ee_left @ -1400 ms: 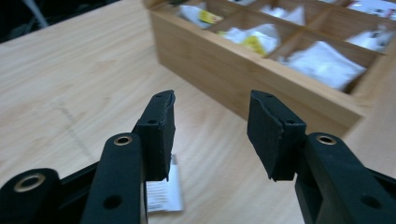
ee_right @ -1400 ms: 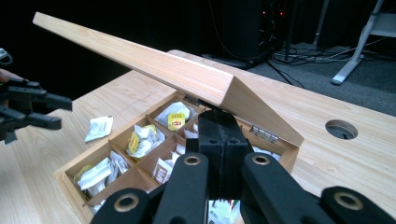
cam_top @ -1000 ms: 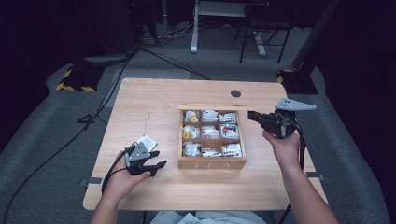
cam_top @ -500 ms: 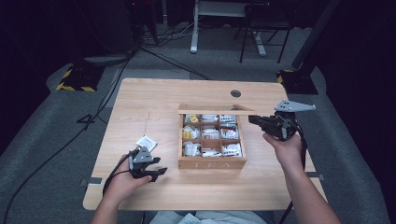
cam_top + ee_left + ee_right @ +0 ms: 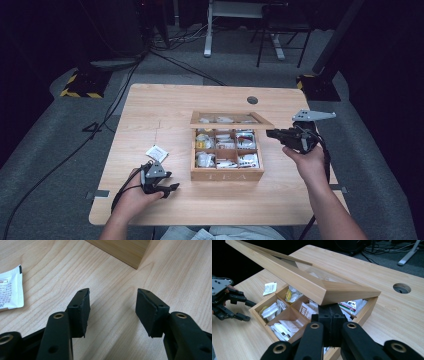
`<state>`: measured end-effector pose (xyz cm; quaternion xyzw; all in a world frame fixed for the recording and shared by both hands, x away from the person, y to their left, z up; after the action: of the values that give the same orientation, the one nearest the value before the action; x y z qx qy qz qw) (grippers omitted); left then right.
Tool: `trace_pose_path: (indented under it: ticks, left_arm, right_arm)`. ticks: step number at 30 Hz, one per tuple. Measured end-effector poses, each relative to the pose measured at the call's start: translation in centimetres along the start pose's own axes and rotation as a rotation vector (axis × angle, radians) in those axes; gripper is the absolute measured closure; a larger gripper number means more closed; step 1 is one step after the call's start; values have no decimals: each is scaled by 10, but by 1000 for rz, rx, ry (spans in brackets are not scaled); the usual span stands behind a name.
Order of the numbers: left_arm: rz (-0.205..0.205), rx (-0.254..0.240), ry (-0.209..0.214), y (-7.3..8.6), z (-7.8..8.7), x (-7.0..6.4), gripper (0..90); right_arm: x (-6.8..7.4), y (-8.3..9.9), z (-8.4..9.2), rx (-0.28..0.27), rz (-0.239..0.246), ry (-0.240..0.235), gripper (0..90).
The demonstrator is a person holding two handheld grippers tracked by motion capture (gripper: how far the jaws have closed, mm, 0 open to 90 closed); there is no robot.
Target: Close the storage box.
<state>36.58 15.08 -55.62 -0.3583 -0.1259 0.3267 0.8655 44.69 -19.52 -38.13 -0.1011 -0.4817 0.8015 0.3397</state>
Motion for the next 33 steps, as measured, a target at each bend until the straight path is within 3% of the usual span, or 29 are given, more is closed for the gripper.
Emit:
trace_pose_path:
  ticks: [3, 14, 33]
  left_arm:
    - [17, -29, 10, 0, -2, 0, 448]
    - [22, -31, 12, 0, -2, 0, 441]
    - [21, -31, 12, -1, -2, 0, 441]
  right_arm:
    - [1, 1, 1, 7, -8, 1, 897]
    - [6, 5, 5, 33, -18, -12, 896]
    - [13, 29, 6, 107, -24, -22, 868]
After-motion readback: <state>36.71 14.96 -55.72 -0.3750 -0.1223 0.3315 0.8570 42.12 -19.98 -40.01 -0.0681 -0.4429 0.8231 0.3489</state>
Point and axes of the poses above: each handheld gripper's, and its own axes: z roughly backward along the jaws, y roughly out of its underside, x roughly to its left, the point moved 8 cm from there along -z, roughly forward along the jaws, and after that the axes turned 4 degrees about -y, right-handed, at the moved point
